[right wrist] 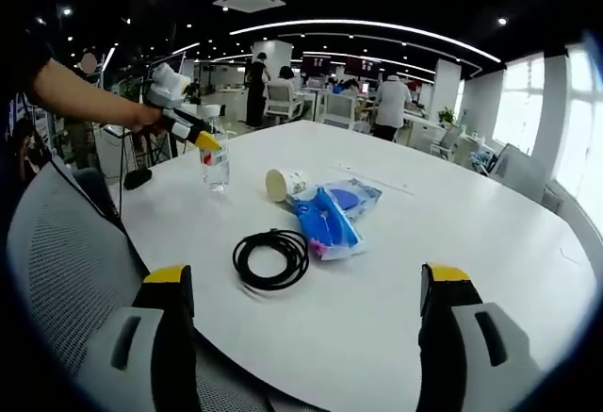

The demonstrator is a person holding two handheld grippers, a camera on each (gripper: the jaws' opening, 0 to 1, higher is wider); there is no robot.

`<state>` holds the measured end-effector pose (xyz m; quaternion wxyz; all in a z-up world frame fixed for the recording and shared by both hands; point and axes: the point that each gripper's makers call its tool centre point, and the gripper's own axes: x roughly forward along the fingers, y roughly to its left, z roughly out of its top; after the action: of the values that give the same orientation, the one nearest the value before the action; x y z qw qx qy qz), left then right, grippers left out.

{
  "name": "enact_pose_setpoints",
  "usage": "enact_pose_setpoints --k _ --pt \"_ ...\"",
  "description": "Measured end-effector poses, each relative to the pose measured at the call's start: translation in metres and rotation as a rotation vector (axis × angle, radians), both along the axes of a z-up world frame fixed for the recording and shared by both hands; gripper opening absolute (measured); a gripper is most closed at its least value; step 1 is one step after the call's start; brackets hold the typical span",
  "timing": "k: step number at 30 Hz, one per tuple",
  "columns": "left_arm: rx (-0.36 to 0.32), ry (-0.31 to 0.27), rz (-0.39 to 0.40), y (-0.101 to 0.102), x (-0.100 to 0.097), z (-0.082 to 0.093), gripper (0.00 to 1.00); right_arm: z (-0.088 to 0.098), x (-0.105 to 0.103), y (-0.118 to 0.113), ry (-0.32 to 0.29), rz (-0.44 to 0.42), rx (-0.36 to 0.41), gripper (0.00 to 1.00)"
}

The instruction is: Arrange the tabletop items into an orderly group along one side of the table until the central work area is clear of visible clutter.

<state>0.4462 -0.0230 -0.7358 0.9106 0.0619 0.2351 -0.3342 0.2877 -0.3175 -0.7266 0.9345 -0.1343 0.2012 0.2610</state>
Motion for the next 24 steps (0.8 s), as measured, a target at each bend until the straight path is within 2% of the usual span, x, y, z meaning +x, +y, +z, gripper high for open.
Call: enact_pose_setpoints --k 9,17,22,24 --pt "0.012 -0.012 -0.012 0.002 0.031 -0.003 0.42 0.001 0.002 -0.003 -0.01 -0.022 -0.011 1.0" --pt "0.046 0.004 -0.014 0.008 0.056 -0.021 0.42 0.0 0.003 -0.004 -0.016 -0.029 -0.03 1.0" --pt "0.075 0.017 -0.048 0.006 0.063 -0.031 0.42 -0.002 0.004 -0.006 -0.014 -0.037 -0.043 1.0" --pt "0.058 0.013 -0.055 0.006 0.068 -0.03 0.42 -0.002 0.004 -0.007 -0.012 -0.04 -0.044 0.98"
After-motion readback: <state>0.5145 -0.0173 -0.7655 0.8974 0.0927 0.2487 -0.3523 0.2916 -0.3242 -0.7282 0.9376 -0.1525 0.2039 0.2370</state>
